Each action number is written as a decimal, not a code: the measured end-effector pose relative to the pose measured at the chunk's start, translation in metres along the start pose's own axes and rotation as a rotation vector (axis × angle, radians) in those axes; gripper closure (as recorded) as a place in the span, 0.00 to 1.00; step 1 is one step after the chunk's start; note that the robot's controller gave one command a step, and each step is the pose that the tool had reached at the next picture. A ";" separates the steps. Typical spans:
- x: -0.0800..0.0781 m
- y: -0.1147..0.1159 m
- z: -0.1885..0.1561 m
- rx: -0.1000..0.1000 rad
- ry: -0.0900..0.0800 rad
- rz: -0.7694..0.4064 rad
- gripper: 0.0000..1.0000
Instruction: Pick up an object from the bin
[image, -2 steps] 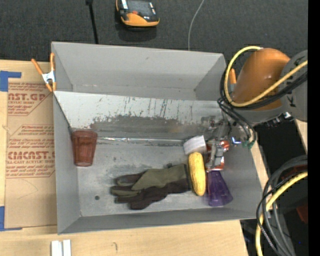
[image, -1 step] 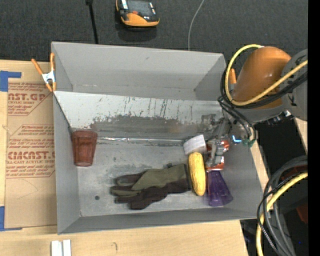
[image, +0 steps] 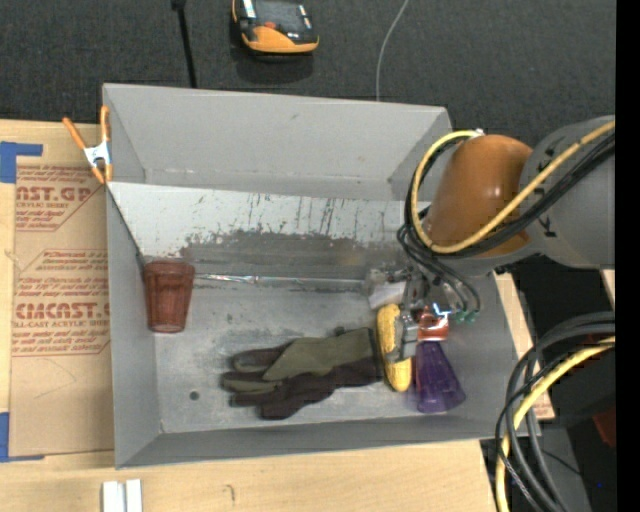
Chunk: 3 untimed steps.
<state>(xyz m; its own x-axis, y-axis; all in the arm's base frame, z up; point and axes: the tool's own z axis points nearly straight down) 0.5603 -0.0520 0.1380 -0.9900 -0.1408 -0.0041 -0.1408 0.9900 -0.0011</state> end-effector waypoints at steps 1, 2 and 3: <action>0.033 0.048 0.009 -0.002 0.003 0.085 0.00; 0.016 0.071 0.014 -0.001 0.003 -0.092 0.00; 0.028 0.065 0.048 -0.002 0.002 0.104 0.00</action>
Offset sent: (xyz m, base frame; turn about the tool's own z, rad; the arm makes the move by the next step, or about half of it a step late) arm -0.0166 0.0754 -0.0150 -0.1210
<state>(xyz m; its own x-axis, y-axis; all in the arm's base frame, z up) 0.5237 0.0087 0.0898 -0.9993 -0.0369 -0.0020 -0.0369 0.9993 0.0012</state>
